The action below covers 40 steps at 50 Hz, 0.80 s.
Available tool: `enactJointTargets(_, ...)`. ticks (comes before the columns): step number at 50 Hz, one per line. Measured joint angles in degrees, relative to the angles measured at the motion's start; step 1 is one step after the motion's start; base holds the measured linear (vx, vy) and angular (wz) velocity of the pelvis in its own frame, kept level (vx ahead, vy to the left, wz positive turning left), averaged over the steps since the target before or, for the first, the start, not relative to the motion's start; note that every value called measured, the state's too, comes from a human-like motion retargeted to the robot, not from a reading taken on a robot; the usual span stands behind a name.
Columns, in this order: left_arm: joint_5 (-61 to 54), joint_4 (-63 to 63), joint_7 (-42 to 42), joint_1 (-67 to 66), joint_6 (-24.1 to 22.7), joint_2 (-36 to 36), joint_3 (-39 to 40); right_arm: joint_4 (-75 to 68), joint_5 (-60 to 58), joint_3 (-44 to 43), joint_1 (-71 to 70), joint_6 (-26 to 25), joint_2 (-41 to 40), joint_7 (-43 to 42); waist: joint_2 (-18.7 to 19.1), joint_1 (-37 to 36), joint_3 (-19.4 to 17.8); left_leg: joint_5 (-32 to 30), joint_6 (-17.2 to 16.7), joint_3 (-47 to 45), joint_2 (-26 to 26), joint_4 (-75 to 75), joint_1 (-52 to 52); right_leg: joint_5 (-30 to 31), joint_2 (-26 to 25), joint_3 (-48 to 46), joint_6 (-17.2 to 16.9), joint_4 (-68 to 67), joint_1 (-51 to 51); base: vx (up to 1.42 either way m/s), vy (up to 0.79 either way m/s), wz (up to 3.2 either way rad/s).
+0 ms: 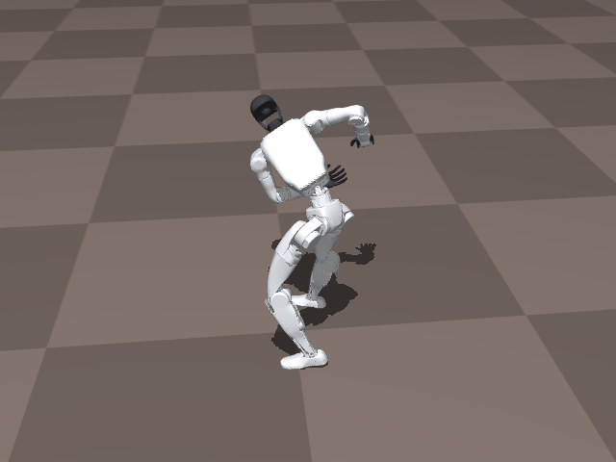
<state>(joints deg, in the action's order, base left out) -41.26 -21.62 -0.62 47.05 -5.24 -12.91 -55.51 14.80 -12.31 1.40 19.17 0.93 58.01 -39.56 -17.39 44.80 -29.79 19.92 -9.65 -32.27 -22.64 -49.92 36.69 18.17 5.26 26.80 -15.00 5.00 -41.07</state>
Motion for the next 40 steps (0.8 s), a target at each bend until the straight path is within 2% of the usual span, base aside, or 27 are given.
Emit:
enactJointTargets(2,0.33,-0.72,0.53,-1.51,0.6,0.92,-0.03,-0.95,2.03,1.92,0.29,0.42,-1.03,1.87,0.11,-0.88,0.0,1.23,0.14,0.84,-2.23,-3.32,2.55,0.2,-1.52,-0.7,0.0,-0.31,-1.21,-0.06,-0.01,-0.36)
enactJointTargets(3,2.51,-1.37,2.14,-3.03,0.8,1.22,0.18,-1.43,2.98,2.78,0.88,1.47,-1.4,3.76,0.29,-1.53,0.0,2.52,0.73,2.31,-4.73,-5.01,2.76,-0.76,-4.03,-3.39,0.0,-1.25,-0.36,-0.04,-0.04,-0.22)
enactJointTargets(5,-2.24,-2.02,0.53,-2.58,1.58,1.19,-0.31,-2.86,3.35,4.85,0.38,0.17,-2.63,4.73,1.64,-3.54,0.0,1.99,-0.12,1.84,-3.26,-6.95,6.13,1.27,-1.44,-0.22,0.0,0.0,-2.86,-0.2,0.36,-0.06)
enactJointTargets(10,-5.58,-1.38,2.71,-1.64,1.93,-7.03,-0.06,-3.75,1.14,7.9,0.78,0.13,-5.59,6.8,7.02,-9.24,0.0,3.04,0.5,5.4,-1.91,-7.3,5.76,0.32,-0.39,-4.77,0.0,-0.86,0.52,-0.09,0.2,0.59)
enactJointTargets(12,-11.28,-0.14,1.43,0.81,1.32,-12.98,1.09,-3.6,-1.83,9.02,-1.03,-1.26,-6.66,6.36,9.26,-11.82,0.0,1.73,0.0,5.6,2.29,-5.45,4.42,0.49,3.71,-4.0,0.0,-0.33,2.27,-0.08,0.32,1.09)
enactJointTargets(15,-15.96,0.62,1.35,4.64,0.17,-23.66,4.37,-3.74,-7.53,11.83,-6.07,-2.55,-8.57,7.72,12.34,-15.68,0.0,0.87,-0.74,7.72,6.78,-1.31,-0.82,-2.31,6.8,-6.89,0.0,-3.28,7.23,0.03,0.19,1.29)
enactJointTargets(17,-18.03,-2.94,0.43,9.36,-0.65,-27.94,6.94,-4.43,-11.86,13.82,-10.34,-3.34,-10.58,8.69,14.15,-19.55,0.0,0.37,-2.05,9.93,9.22,1.95,-5.94,-4.75,8.18,-9.67,0.0,-5.8,12.08,0.12,0.09,1.36)
enactJointTargets(20,-21.65,-8.91,-2.69,17.44,-4.79,-33.93,13.05,-4.87,-17.53,17.08,-19.27,-3.58,-11.95,8.95,16.83,-24.27,0.0,-0.43,-3.94,13.64,11.99,6.81,-13.51,-7.97,9.68,-14.41,0.0,-8.92,19.58,0.18,0.02,1.34)
enactJointTargets(22,-25.79,-14.61,-6.09,24.36,-8.06,-35.29,18.24,-4.97,-19.98,19.23,-26.01,-3.56,-11.94,8.73,18.68,-27.72,0.64,-0.9,-5.01,16.17,13.2,9.78,-17.98,-9.37,10.27,-17.73,0.0,-9.97,24.45,0.21,-0.03,1.29)
enactJointTargets(26,-33.73,-27.34,-13.33,40.19,-13.83,-35.39,29.76,-5.19,-22.33,24.1,-39.22,-3.38,-10.07,8.66,21.35,-34.4,7.24,-2.74,-5.35,20.38,16.42,15.99,-22.25,-9.99,12.26,-23.86,0.0,-9.88,29.95,0.19,-0.01,1.22)
enactJointTargets(30,-37.95,-38.8,-18.83,56.52,-16.43,-38.1,38.81,-4.78,-23.75,29.05,-51.74,-3.28,-7.09,8.58,22.35,-40.76,14.07,-4.5,-5.35,23.36,18.5,21.72,-24.91,-9.25,13.52,-28.29,0.0,-8.92,33.01,0.18,-0.01,0.84)
enactJointTargets(32,-38.44,-41.62,-20.72,61.2,-16.79,-40.73,38.46,-3.99,-24.09,30.93,-56.34,-3.27,-5.77,7.96,22.63,-43.63,16.76,-5.08,-5.35,24.57,18.89,24.01,-26.1,-8.83,13.69,-30.01,0.0,-8.61,34.18,0.17,-0.01,0.61)
enactJointTargets(35,-37.48,-44.35,-21.83,65.76,-16.09,-44.09,33.18,-3.08,-24.1,33.6,-62.11,-3.53,-3.62,7.61,23.05,-47.27,19.52,-5.98,-5.33,26.52,19.24,27.25,-27.79,-8.42,13.84,-32.52,0.0,-8.39,35.82,0.15,-0.03,0.6)
enactJointTargets(40,-33.69,-43.86,-18.08,69.15,-13.6,-46.78,23.7,-1.94,-23.83,34.15,-65.29,-3.3,-1.25,10.48,22.63,-50.63,21.1,-6.05,-4.23,29.41,19.41,31.14,-30.57,-9.8,14.31,-36.93,0.0,-10.3,38.25,0.12,-0.03,0.65)
